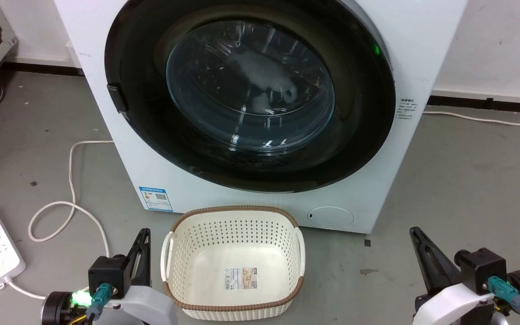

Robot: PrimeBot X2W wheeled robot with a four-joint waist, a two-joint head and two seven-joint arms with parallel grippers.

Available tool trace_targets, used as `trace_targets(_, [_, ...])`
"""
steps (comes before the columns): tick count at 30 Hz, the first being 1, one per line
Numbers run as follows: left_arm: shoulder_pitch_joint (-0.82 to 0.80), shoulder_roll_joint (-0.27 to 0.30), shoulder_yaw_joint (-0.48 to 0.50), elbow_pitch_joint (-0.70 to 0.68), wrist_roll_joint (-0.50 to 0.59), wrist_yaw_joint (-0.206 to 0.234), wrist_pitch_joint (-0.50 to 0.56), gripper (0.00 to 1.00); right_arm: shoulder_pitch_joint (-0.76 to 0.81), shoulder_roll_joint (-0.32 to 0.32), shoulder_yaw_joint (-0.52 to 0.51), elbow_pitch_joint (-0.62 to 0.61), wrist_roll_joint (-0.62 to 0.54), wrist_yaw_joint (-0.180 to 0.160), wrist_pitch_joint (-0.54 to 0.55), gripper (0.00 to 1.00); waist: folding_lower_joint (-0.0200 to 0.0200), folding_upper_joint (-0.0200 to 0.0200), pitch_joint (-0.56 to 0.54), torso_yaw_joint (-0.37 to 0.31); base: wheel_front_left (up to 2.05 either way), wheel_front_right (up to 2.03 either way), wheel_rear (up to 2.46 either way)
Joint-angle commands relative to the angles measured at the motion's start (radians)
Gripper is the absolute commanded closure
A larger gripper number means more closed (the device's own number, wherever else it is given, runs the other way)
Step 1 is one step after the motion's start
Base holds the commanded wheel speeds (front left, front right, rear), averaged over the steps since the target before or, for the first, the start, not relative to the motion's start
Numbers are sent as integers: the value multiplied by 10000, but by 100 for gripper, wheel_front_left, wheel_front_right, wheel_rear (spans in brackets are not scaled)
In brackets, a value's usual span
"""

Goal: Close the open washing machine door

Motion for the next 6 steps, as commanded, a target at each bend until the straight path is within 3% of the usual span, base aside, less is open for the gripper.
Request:
trace_targets(1, [-147,1,26,-47,26,28,3,100,-141,47,1,-58,-60,-7,3,100,0,0,0,0,0,0,0])
trace_targets(6, [-147,1,26,-47,26,28,3,100,-141,47,1,-58,-60,-7,3,100,0,0,0,0,0,0,0])
